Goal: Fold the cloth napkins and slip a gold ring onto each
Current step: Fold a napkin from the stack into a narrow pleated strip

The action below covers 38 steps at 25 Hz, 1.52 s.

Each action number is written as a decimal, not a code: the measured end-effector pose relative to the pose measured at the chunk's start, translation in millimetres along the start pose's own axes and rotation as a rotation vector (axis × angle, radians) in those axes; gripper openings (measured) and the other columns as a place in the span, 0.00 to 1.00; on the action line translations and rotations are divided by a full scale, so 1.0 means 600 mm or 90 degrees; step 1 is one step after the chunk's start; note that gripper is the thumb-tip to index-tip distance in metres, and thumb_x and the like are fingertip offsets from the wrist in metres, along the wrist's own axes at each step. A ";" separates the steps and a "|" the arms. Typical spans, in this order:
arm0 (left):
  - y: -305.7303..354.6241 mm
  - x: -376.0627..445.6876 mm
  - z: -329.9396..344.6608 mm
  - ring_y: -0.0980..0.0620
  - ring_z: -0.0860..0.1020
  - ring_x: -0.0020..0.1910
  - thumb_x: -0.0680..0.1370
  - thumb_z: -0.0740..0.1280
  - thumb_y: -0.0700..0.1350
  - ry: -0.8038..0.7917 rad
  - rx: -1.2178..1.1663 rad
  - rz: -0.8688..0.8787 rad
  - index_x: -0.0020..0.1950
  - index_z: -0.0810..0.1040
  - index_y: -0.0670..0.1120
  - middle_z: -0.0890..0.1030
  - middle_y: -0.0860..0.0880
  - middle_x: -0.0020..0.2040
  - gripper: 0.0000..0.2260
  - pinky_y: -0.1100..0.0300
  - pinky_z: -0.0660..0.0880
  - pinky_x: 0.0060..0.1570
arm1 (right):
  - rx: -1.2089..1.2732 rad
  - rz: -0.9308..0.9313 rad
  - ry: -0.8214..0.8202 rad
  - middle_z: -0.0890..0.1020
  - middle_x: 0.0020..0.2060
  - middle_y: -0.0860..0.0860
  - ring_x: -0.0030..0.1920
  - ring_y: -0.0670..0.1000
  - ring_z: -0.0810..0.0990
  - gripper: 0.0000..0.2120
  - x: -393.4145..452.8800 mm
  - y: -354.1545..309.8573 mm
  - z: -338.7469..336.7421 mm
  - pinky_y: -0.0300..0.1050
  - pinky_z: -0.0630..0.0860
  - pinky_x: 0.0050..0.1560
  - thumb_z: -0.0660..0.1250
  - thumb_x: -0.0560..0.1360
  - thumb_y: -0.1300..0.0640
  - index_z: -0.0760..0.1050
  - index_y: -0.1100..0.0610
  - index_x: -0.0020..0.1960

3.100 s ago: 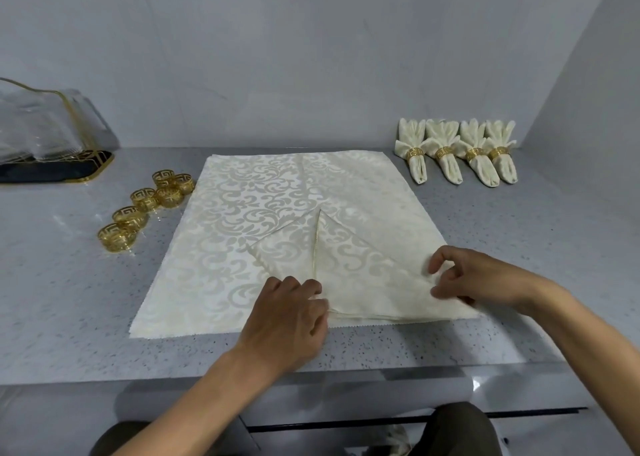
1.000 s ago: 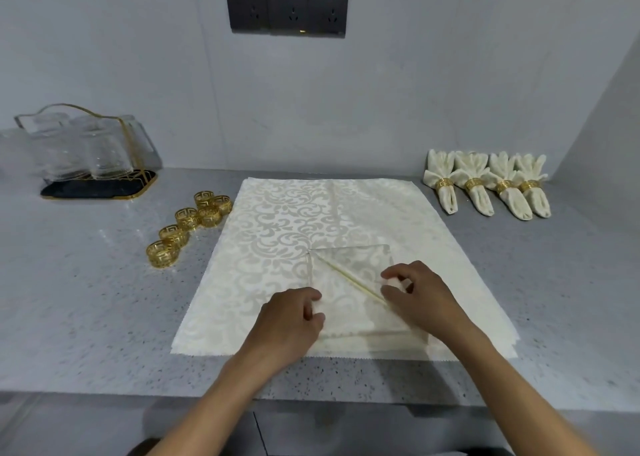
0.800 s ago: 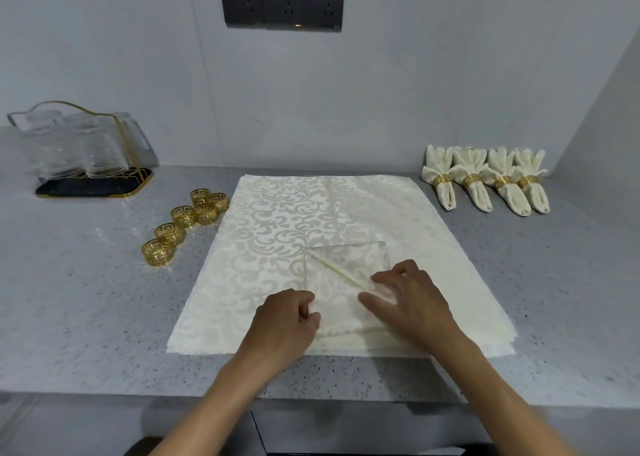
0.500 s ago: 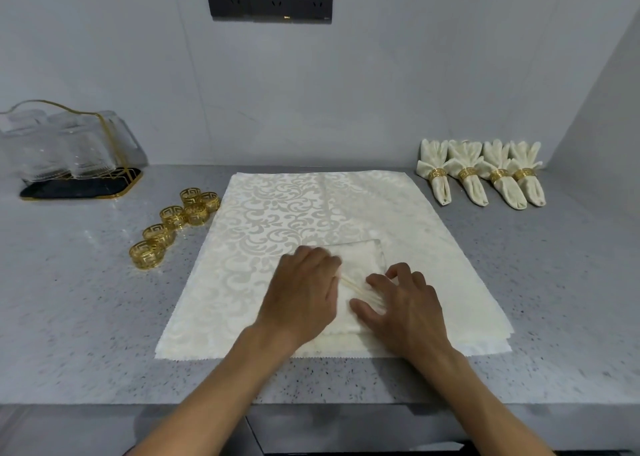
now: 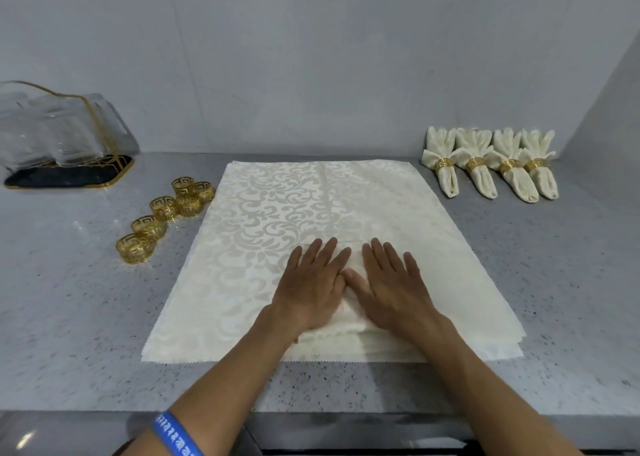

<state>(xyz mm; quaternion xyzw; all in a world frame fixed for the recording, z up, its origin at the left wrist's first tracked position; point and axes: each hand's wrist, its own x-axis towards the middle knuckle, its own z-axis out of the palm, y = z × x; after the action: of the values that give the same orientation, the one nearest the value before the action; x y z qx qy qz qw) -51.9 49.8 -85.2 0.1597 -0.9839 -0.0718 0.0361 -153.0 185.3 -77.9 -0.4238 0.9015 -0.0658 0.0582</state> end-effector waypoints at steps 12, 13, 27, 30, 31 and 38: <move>-0.024 -0.127 -0.050 0.55 0.74 0.54 0.72 0.68 0.58 0.157 -0.078 0.167 0.56 0.82 0.52 0.79 0.55 0.56 0.16 0.59 0.66 0.58 | -0.027 -0.046 0.065 0.47 0.80 0.49 0.79 0.47 0.45 0.43 -0.067 0.006 0.030 0.46 0.41 0.77 0.29 0.72 0.33 0.45 0.53 0.81; -0.033 -0.145 -0.050 0.56 0.73 0.55 0.72 0.68 0.58 0.129 -0.067 0.155 0.57 0.81 0.53 0.78 0.57 0.56 0.17 0.61 0.64 0.59 | -0.030 -0.047 0.064 0.47 0.80 0.49 0.79 0.48 0.45 0.42 -0.069 0.007 0.031 0.46 0.42 0.77 0.29 0.72 0.33 0.45 0.53 0.81; -0.037 -0.110 -0.062 0.55 0.75 0.38 0.77 0.67 0.47 0.060 -0.365 -0.024 0.41 0.78 0.49 0.78 0.54 0.36 0.06 0.57 0.70 0.40 | 0.101 -0.061 0.159 0.63 0.77 0.52 0.77 0.52 0.59 0.30 -0.075 0.003 0.012 0.48 0.54 0.75 0.49 0.79 0.39 0.64 0.54 0.75; -0.030 -0.089 -0.059 0.56 0.68 0.35 0.79 0.64 0.47 0.076 -0.322 -0.089 0.36 0.65 0.46 0.68 0.50 0.32 0.15 0.58 0.62 0.39 | 0.117 -0.098 0.360 0.81 0.46 0.46 0.46 0.51 0.78 0.13 -0.090 0.004 -0.012 0.48 0.71 0.49 0.60 0.74 0.43 0.77 0.49 0.48; -0.025 -0.083 -0.057 0.55 0.66 0.34 0.80 0.63 0.47 0.077 -0.294 -0.094 0.36 0.63 0.46 0.67 0.50 0.31 0.15 0.57 0.61 0.40 | 0.068 -0.095 0.351 0.80 0.38 0.44 0.38 0.50 0.77 0.11 -0.094 0.003 -0.014 0.48 0.69 0.45 0.61 0.73 0.43 0.76 0.49 0.43; -0.020 -0.068 -0.039 0.54 0.75 0.36 0.79 0.66 0.50 0.162 -0.276 -0.113 0.47 0.73 0.50 0.77 0.54 0.34 0.06 0.56 0.69 0.48 | 0.054 -0.051 0.337 0.75 0.29 0.45 0.29 0.50 0.73 0.09 -0.087 0.009 0.011 0.49 0.68 0.39 0.68 0.75 0.51 0.73 0.51 0.37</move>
<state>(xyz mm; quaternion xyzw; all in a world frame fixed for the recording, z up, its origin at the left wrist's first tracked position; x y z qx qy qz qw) -7.5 48.7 -65.7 0.2420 -0.9151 -0.2632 0.1863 -122.8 228.6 -82.9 -0.4244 0.8641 -0.2147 -0.1646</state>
